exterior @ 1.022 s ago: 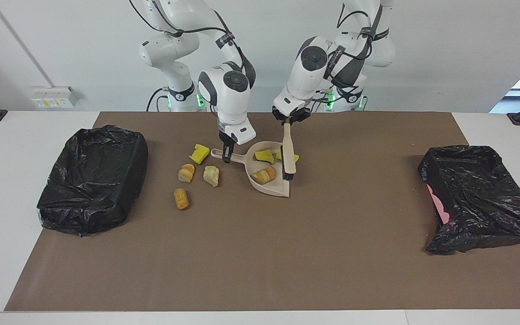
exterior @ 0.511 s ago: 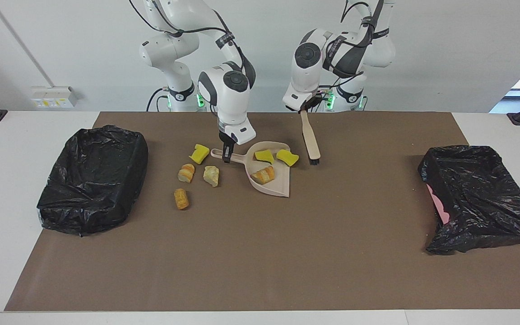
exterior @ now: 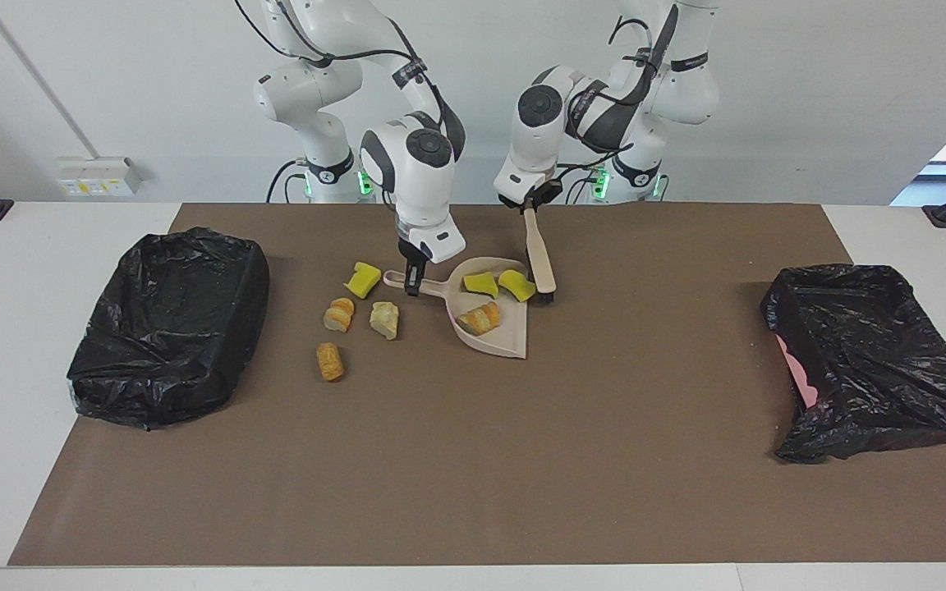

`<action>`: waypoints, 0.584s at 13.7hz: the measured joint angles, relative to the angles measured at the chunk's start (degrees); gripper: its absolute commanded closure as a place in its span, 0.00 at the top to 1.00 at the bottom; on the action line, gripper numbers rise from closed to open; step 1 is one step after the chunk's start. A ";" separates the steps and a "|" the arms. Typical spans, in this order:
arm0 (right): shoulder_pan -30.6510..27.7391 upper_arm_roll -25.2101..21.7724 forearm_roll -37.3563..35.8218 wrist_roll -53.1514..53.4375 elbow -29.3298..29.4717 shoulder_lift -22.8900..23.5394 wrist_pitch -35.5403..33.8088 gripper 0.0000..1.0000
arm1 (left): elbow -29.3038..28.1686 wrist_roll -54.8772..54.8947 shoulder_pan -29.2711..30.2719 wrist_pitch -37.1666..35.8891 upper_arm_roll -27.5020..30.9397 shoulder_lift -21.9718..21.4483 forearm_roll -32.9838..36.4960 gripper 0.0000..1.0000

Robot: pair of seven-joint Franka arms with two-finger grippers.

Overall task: Sweep and dump trash in bin
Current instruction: 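Sweep the yellow pieces into the dustpan with the left gripper's brush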

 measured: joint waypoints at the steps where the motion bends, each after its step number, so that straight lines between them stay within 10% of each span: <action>1: 0.00 0.00 0.00 0.00 0.00 0.00 0.00 0.00 | 0.57 0.00 -0.28 0.56 0.00 0.38 -0.48 0.00; 8: -0.07 -0.08 0.00 0.05 0.30 0.00 -0.53 0.00 | 7.84 -0.11 1.05 -8.52 1.38 0.37 -2.12 0.00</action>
